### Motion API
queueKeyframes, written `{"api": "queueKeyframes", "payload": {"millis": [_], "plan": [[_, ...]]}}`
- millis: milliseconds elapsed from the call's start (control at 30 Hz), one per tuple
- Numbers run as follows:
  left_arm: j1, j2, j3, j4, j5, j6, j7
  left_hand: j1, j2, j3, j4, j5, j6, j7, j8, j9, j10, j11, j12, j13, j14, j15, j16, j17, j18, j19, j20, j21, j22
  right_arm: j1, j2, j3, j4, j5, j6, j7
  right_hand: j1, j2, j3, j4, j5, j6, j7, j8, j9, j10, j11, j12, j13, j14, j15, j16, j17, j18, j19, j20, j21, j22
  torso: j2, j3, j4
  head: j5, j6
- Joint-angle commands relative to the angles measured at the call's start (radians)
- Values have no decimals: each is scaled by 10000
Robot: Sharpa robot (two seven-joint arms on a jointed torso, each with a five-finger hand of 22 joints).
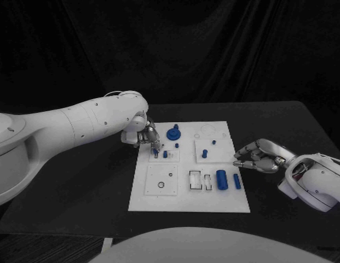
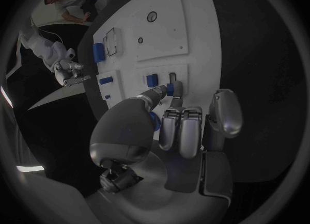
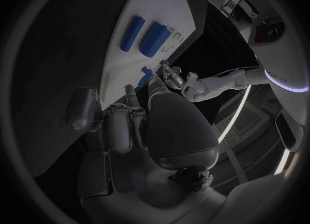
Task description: Assemble the parts on the task board
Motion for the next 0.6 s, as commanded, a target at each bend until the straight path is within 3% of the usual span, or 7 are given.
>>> {"api": "queueKeyframes", "payload": {"millis": [33,400,600], "plan": [[-20,23,6,0,53,-192,206,117,14,-24,-43,126,-90,19,-39,-15,1045,51,36,2634,1056,50,26,2635,167,-58,27,-41,1599,-33,-8,5,3,-8,96,-160,-11,102,-24,-39,43,44,-8,-33,-12,709,74,-34,2293,711,70,-66,1446,88,-65,-30,-59,1462,-2,0,-2,2,-1],[-21,33,6,-30,53,-358,217,204,38,-2,-78,304,-122,33,-32,-18,1045,60,36,2634,1056,58,26,2635,164,-48,34,-25,1604,-42,-4,5,-7,-8,122,-164,-11,102,-24,-39,43,44,-8,-33,-12,709,74,-34,2293,711,70,-66,1446,88,-65,-30,-59,1462,1,-3,-4,17,-1],[-21,16,6,-26,52,-260,212,366,8,32,-204,607,-120,41,23,20,1045,68,36,2634,1056,66,26,2635,163,-39,44,-9,1607,-44,7,5,-16,-8,141,-166,-11,102,-24,-39,43,44,-8,-33,-12,709,74,-34,2293,711,70,-66,1446,88,-65,-30,-59,1462,-4,-1,-1,26,-1]]}}
